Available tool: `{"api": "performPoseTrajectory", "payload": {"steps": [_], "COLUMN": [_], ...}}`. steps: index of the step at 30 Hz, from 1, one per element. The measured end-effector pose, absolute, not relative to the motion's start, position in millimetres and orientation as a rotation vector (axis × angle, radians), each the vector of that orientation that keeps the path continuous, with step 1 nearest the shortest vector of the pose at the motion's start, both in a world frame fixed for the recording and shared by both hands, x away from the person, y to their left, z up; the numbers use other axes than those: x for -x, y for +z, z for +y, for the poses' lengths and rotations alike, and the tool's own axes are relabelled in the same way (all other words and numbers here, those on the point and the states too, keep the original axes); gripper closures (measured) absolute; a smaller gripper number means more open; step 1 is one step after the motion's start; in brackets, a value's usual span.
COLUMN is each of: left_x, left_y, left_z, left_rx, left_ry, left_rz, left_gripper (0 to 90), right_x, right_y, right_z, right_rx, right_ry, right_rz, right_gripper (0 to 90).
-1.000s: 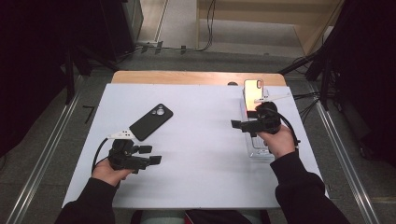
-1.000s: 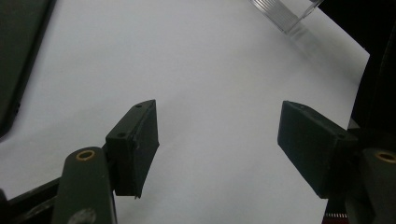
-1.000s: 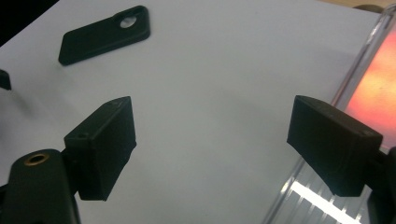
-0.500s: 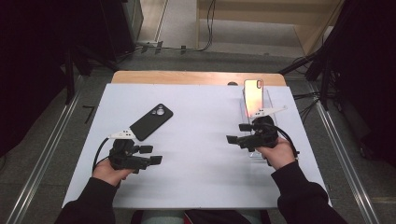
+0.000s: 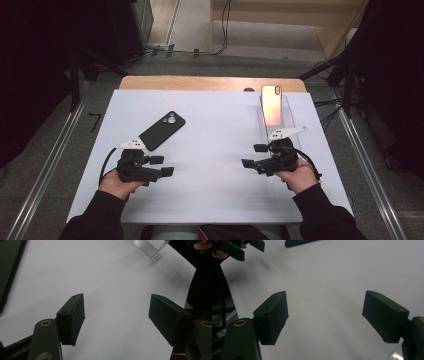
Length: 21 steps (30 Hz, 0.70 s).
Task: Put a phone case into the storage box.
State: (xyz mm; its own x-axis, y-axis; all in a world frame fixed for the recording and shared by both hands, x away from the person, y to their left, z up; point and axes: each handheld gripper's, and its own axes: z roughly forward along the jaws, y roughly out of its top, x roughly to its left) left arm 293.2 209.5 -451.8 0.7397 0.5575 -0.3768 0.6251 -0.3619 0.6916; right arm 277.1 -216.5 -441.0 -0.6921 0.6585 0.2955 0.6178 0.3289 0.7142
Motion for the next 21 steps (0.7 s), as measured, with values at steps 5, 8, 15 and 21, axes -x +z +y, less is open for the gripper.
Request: {"api": "performPoseTrajectory", "payload": {"steps": [5, 8, 15, 21], "left_x": [-294, -295, -297, -302], "left_y": [-450, -449, -447, -440], "left_z": [211, 212, 214, 218], "left_rx": [-2.045, -2.044, -2.052, -2.051], "left_ry": [-0.087, -0.087, -0.063, -0.038], "left_rz": [0.886, 0.888, 0.902, 0.880], "left_gripper": [28.3, 27.8, 23.5, 18.1], "right_x": [-271, -267, -260, -253], "right_y": [-446, -449, -460, -465], "right_z": [-219, -220, -224, -229], "right_rx": [-1.189, -1.167, -1.123, -1.112], "right_ry": [1.327, 1.332, 1.310, 1.327], "right_rz": [2.539, 2.548, 2.602, 2.614], "right_gripper": [18.9, 18.9, 18.9, 18.8]}}
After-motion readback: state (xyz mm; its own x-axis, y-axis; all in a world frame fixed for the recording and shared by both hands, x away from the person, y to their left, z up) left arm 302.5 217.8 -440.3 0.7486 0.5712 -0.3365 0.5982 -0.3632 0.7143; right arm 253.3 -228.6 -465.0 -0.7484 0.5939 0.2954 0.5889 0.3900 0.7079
